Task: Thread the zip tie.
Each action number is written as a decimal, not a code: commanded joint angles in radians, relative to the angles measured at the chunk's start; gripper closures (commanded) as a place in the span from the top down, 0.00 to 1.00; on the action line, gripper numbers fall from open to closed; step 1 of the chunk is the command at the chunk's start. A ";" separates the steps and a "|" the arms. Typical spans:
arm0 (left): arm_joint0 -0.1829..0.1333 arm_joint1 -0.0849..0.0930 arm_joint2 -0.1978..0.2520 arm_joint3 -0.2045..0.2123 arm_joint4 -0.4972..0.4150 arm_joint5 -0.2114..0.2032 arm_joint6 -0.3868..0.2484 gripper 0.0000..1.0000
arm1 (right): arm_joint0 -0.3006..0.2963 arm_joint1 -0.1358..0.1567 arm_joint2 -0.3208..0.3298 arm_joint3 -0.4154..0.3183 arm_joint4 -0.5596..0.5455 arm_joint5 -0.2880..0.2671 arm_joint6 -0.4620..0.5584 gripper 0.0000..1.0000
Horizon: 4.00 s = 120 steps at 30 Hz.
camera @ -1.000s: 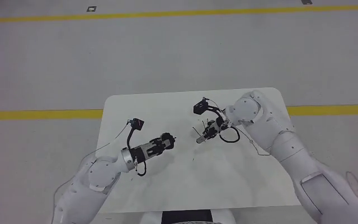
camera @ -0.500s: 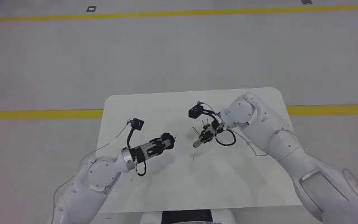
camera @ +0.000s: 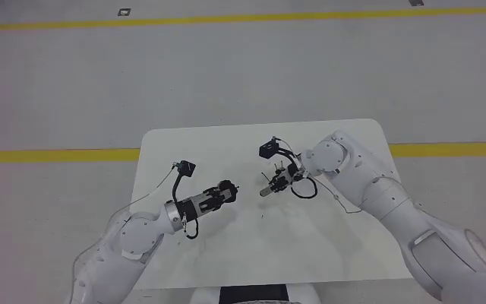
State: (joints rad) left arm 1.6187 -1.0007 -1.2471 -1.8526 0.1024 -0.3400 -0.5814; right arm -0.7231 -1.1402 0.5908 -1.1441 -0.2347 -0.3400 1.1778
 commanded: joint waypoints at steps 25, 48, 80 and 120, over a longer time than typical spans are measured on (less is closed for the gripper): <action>0.000 0.000 0.000 0.000 0.000 0.000 0.000 0.00 | 0.075 0.022 -0.183 0.099 -0.017 0.000 -0.237 0.22; 0.000 0.000 0.000 0.000 0.000 0.000 0.000 0.00 | 0.144 -0.045 -0.309 0.196 -0.038 0.000 -0.276 0.20; 0.000 0.000 0.000 0.000 0.000 0.000 0.000 0.00 | 0.179 -0.104 -0.376 0.278 0.027 0.000 -0.256 0.11; 0.000 0.000 0.000 0.000 0.000 0.000 0.000 0.00 | 0.029 0.209 -0.105 -0.251 0.119 0.000 -0.417 0.00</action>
State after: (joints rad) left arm 1.6186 -1.0007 -1.2471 -1.8526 0.1024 -0.3400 -0.5814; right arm -0.6781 -0.9476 0.4668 -1.3647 -0.1228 -0.3400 0.7645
